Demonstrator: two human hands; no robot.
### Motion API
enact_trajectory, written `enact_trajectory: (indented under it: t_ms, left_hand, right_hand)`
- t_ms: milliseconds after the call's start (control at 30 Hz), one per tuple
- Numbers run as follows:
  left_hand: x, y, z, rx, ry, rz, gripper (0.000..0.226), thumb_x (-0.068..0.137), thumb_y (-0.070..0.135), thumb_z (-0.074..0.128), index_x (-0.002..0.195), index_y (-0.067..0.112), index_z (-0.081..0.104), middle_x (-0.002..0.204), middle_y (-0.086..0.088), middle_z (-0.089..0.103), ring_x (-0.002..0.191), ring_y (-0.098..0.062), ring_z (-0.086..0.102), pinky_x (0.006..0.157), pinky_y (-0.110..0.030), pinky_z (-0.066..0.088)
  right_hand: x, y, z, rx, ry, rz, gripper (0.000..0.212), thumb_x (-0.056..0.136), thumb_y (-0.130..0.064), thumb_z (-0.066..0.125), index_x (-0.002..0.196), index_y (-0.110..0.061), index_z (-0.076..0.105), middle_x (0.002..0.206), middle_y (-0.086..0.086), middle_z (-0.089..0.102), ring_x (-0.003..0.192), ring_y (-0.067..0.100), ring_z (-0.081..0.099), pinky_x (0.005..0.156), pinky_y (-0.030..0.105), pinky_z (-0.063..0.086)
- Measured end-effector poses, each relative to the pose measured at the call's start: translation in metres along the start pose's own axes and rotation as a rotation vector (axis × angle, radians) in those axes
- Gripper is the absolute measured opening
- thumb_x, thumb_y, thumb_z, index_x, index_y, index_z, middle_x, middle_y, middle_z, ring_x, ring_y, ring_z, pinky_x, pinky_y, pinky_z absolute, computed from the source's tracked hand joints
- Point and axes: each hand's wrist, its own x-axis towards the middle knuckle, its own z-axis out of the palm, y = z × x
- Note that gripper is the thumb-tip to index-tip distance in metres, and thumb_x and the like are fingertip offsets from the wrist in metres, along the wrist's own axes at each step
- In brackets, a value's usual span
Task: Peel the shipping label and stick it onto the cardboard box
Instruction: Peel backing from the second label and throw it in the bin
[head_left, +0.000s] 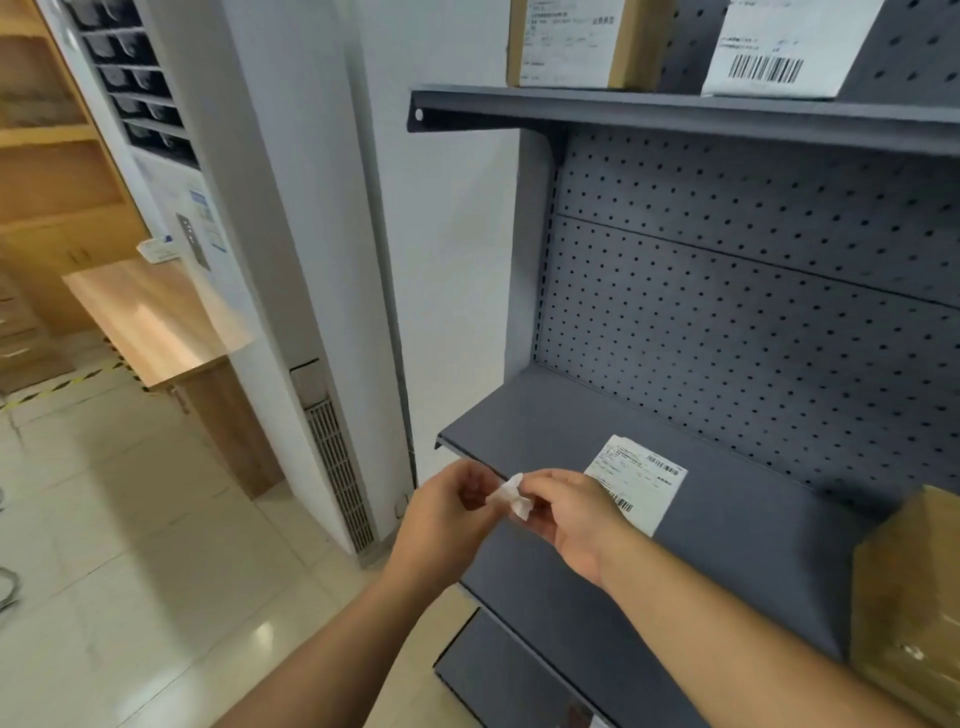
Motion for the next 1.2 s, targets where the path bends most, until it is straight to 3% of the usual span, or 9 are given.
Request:
enact_trajectory:
  t_ms: [100,200,333,433,567,700,867,1000,1200]
  left_hand:
    - [-0.02,0.001,-0.007,0.101,0.131,-0.042,0.014,0.083,0.028,0.077,0.079,0.026,0.064,0.069,0.004,0.065,0.057,-0.006,0.055,0.052,-0.019,0.046]
    - [-0.04,0.004,-0.008,0.208,0.199,-0.046,0.014,0.087,0.023,0.072,0.078,0.028,0.062,0.069,0.005,0.066,0.065,-0.012,0.062,0.059,-0.027,0.054]
    - [-0.071,0.004,0.001,0.263,0.143,-0.039,0.009,0.086,0.028,0.073,0.087,0.031,0.064,0.076,0.01,0.067,0.072,-0.005,0.063,0.064,-0.026,0.055]
    - [-0.096,-0.002,0.006,0.15,0.092,-0.083,0.015,0.085,0.027,0.076,0.09,0.036,0.066,0.08,0.014,0.068,0.075,0.0,0.065,0.067,-0.016,0.05]
    - [-0.129,-0.007,0.003,-0.132,0.066,-0.191,0.021,0.084,0.014,0.081,0.102,0.022,0.073,0.086,0.004,0.076,0.081,-0.006,0.073,0.076,-0.021,0.057]
    - [-0.16,-0.019,0.0,-0.201,0.091,-0.26,0.033,0.08,0.01,0.085,0.109,0.015,0.07,0.076,0.005,0.07,0.069,-0.001,0.067,0.068,-0.013,0.052]
    - [-0.189,-0.052,0.004,-0.098,0.129,-0.317,0.024,0.077,0.028,0.085,0.096,0.033,0.073,0.075,-0.002,0.073,0.069,-0.013,0.068,0.065,-0.03,0.053]
    - [-0.204,-0.08,0.0,0.046,0.16,-0.334,0.01,0.083,0.032,0.079,0.092,0.029,0.077,0.079,0.004,0.077,0.073,-0.009,0.07,0.068,-0.031,0.057]
    - [-0.231,-0.143,-0.012,0.213,0.204,-0.423,0.017,0.088,0.037,0.075,0.084,0.021,0.077,0.071,0.004,0.072,0.064,-0.01,0.063,0.064,-0.03,0.05]
  right_hand:
    - [-0.016,0.004,0.006,-0.058,-0.195,-0.005,0.02,0.095,-0.01,0.066,0.079,0.002,0.069,0.079,0.014,0.07,0.082,0.022,0.07,0.091,0.037,0.06]
    - [-0.033,0.013,0.011,-0.135,-0.205,-0.007,0.018,0.092,-0.016,0.075,0.094,0.003,0.075,0.094,0.011,0.075,0.091,0.023,0.069,0.098,0.037,0.058]
    - [-0.048,0.023,0.009,-0.237,-0.14,-0.053,0.007,0.091,-0.008,0.076,0.097,-0.006,0.078,0.094,0.009,0.078,0.09,0.021,0.07,0.083,0.028,0.058]
    - [-0.058,0.034,0.0,-0.194,-0.144,-0.033,0.013,0.09,0.001,0.073,0.103,-0.002,0.072,0.09,0.009,0.074,0.081,0.02,0.071,0.077,0.026,0.06]
    - [-0.072,0.056,-0.003,-0.177,-0.199,0.036,0.016,0.089,0.005,0.072,0.105,0.005,0.07,0.091,0.012,0.072,0.075,0.018,0.068,0.067,0.022,0.059]
    - [-0.082,0.087,0.006,-0.218,-0.259,0.112,0.016,0.088,-0.001,0.076,0.103,0.003,0.072,0.102,0.019,0.077,0.083,0.023,0.072,0.074,0.03,0.062]
    - [-0.096,0.119,0.023,-0.225,-0.297,0.208,0.02,0.089,-0.006,0.077,0.101,-0.002,0.061,0.094,0.014,0.074,0.074,0.02,0.071,0.076,0.031,0.062]
    - [-0.096,0.15,0.034,-0.172,-0.298,0.297,0.021,0.089,-0.005,0.077,0.103,0.001,0.064,0.1,0.022,0.075,0.088,0.026,0.071,0.087,0.033,0.063]
    - [-0.086,0.216,0.067,-0.318,-0.249,0.339,0.025,0.1,-0.024,0.065,0.093,-0.001,0.068,0.086,0.011,0.075,0.077,0.023,0.072,0.086,0.04,0.063]
